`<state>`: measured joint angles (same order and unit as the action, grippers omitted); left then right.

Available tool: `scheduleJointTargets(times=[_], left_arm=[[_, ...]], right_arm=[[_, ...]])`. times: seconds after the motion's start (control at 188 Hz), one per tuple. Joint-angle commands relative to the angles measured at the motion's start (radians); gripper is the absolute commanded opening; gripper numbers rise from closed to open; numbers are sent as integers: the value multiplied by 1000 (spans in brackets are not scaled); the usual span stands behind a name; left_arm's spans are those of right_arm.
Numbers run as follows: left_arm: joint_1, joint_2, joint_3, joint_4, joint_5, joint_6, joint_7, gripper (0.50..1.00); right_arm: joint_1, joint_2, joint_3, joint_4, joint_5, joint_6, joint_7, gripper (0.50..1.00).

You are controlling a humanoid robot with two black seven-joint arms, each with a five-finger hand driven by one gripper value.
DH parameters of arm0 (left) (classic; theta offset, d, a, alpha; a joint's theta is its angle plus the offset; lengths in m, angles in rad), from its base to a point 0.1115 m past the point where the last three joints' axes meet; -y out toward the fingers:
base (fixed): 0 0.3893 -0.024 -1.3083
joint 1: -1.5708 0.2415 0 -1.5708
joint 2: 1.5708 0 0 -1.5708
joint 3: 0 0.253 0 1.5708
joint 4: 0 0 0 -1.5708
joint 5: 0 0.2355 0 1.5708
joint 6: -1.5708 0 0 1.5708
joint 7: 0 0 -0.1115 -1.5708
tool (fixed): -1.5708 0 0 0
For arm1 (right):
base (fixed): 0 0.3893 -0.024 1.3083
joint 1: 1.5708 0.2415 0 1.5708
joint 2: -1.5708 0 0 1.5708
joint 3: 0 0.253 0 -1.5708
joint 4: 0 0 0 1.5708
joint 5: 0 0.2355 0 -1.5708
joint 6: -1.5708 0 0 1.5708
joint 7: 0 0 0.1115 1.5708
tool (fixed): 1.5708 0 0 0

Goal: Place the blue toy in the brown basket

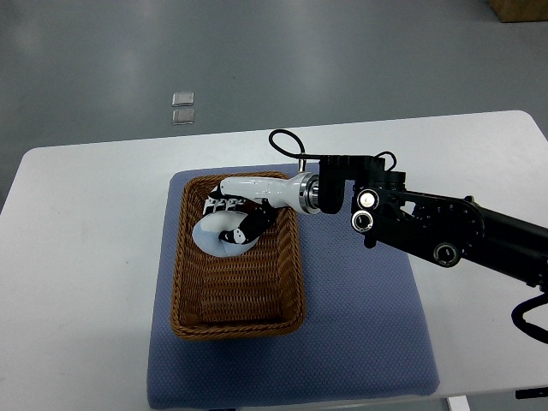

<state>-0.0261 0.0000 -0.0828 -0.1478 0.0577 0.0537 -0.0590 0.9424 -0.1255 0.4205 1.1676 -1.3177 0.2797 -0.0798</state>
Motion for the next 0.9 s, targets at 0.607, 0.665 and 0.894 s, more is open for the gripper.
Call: scheduleJointTargets(times=[0.607,0.665,0.894], left_arm=[[0,0,0,-1,1,0,1,1000],[0,0,0,-1,-1,0,1,1000],[0,0,0,-1,-1,0,1,1000]], right_arm=[[-13,-9,69,0,22,-11,5,868],[-14,-13,109,0,23,-11,17,893],[-73,3,277,-39,64,-53,49,893]])
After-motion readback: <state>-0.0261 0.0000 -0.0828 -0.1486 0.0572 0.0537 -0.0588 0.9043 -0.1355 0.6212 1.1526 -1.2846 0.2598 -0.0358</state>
